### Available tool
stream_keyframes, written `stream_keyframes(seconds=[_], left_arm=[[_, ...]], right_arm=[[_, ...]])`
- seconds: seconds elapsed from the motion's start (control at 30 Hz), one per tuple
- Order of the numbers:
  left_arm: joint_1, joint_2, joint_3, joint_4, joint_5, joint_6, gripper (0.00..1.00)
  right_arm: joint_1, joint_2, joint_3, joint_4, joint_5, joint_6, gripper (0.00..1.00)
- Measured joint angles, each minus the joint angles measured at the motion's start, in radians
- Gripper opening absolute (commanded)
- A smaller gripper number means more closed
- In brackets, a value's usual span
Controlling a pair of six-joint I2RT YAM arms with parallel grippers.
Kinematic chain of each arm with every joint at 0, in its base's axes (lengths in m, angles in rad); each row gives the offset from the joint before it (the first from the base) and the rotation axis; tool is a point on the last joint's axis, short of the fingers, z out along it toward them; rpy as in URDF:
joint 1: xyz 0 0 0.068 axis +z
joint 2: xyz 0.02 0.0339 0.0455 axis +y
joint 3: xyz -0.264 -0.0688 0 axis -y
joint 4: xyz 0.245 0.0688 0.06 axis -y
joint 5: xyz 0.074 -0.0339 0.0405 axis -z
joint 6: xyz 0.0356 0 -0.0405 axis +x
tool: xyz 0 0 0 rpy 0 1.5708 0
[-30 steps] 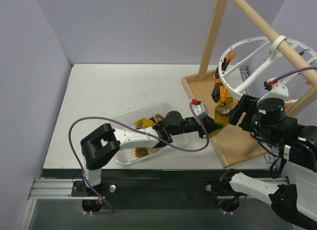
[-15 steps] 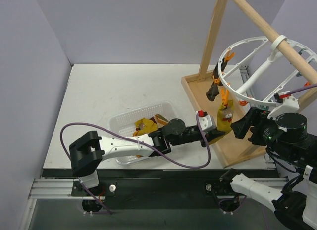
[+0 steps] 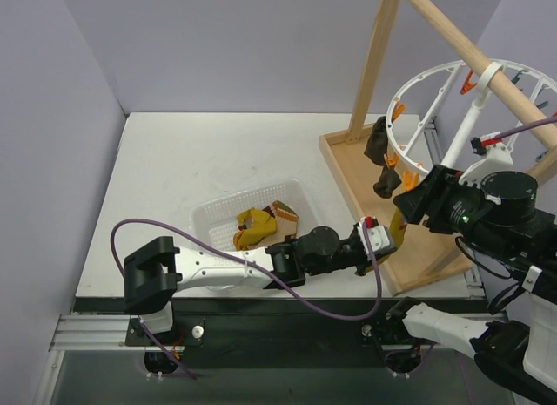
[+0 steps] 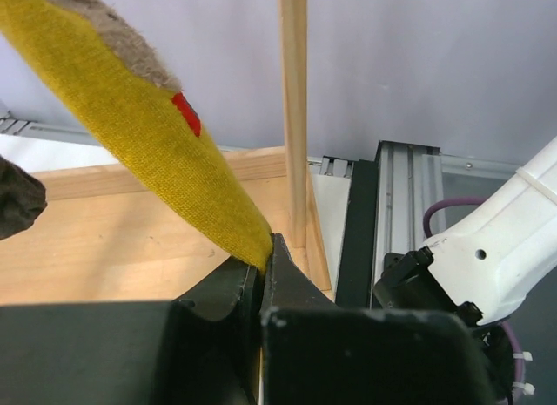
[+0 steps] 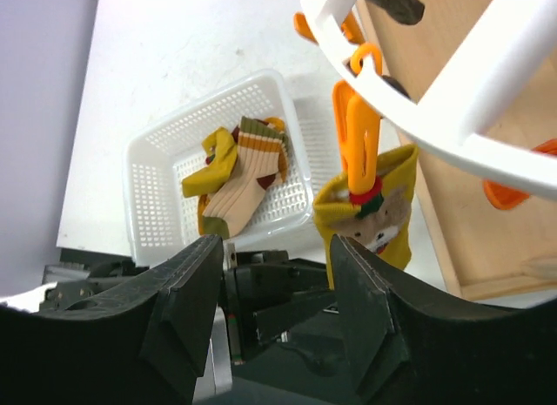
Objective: Remove the socks clipped to the hanger
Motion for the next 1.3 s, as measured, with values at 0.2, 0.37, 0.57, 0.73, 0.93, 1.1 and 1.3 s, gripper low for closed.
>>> stream_keyframes(seconds=[0.2, 0.37, 0.57, 0.73, 0.93, 1.1, 1.3], left_arm=[[-0.006, 0.000, 0.012, -0.048, -0.057, 0.016, 0.00], [-0.010, 0.000, 0.032, -0.098, -0.103, 0.039, 0.00], [-0.024, 0.000, 0.063, -0.151, -0.143, 0.074, 0.00], [-0.032, 0.000, 0.087, -0.201, -0.189, 0.104, 0.00], [-0.035, 0.000, 0.095, -0.229, -0.228, 0.128, 0.00], [-0.035, 0.000, 0.096, -0.244, -0.245, 0.144, 0.00], [-0.036, 0.003, 0.096, -0.245, -0.253, 0.145, 0.00]], right_arm=[[0.001, 0.092, 0.051, -0.045, 0.094, -0.002, 0.57], [0.014, 0.156, 0.085, -0.069, 0.176, -0.004, 0.58], [0.040, 0.221, 0.109, -0.083, 0.274, 0.003, 0.60], [0.068, 0.266, 0.114, -0.085, 0.357, 0.026, 0.59], [0.082, 0.286, 0.103, -0.086, 0.419, 0.056, 0.57], [0.085, 0.262, 0.016, -0.086, 0.457, 0.084, 0.55], [0.085, 0.238, -0.056, -0.089, 0.472, 0.105, 0.54]])
